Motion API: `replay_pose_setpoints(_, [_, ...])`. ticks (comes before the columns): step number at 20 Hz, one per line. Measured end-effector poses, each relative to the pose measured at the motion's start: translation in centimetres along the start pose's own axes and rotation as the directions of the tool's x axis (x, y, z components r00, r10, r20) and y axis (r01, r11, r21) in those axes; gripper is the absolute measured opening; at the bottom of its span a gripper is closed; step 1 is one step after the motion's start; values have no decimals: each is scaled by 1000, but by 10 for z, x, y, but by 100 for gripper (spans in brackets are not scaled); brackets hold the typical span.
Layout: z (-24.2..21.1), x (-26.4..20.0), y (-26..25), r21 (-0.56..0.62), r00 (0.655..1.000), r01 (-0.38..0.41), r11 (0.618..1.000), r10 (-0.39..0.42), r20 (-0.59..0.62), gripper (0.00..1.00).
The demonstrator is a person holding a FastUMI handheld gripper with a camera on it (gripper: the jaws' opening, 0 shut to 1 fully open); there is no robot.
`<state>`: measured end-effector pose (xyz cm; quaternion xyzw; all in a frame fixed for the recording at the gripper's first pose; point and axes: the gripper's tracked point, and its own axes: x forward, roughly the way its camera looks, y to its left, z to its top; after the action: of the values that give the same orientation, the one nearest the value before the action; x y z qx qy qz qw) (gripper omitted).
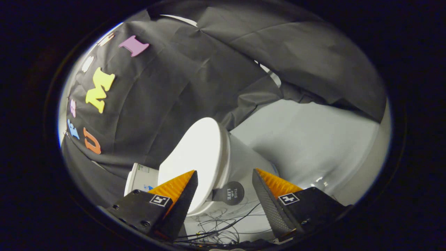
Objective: Open the toilet lid.
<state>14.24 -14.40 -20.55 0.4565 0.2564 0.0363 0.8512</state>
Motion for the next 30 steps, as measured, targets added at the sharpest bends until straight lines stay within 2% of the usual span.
replay_pose_setpoints(6, [-25,10,-10,147,997,-33,989,42,-62,95])
replay_pose_setpoints(8, [-31,14,-8,168,995,-50,985,63,-76,90])
replay_pose_setpoints(12, [-32,17,-8,174,993,-65,983,80,-83,68])
replay_pose_setpoints(17, [-35,20,-3,132,991,-76,988,89,-100,34])
replay_pose_setpoints(25, [-31,16,2,227,980,-159,961,182,-83,9])
replay_pose_setpoints(30, [-29,14,5,202,983,-151,968,169,-75,5])
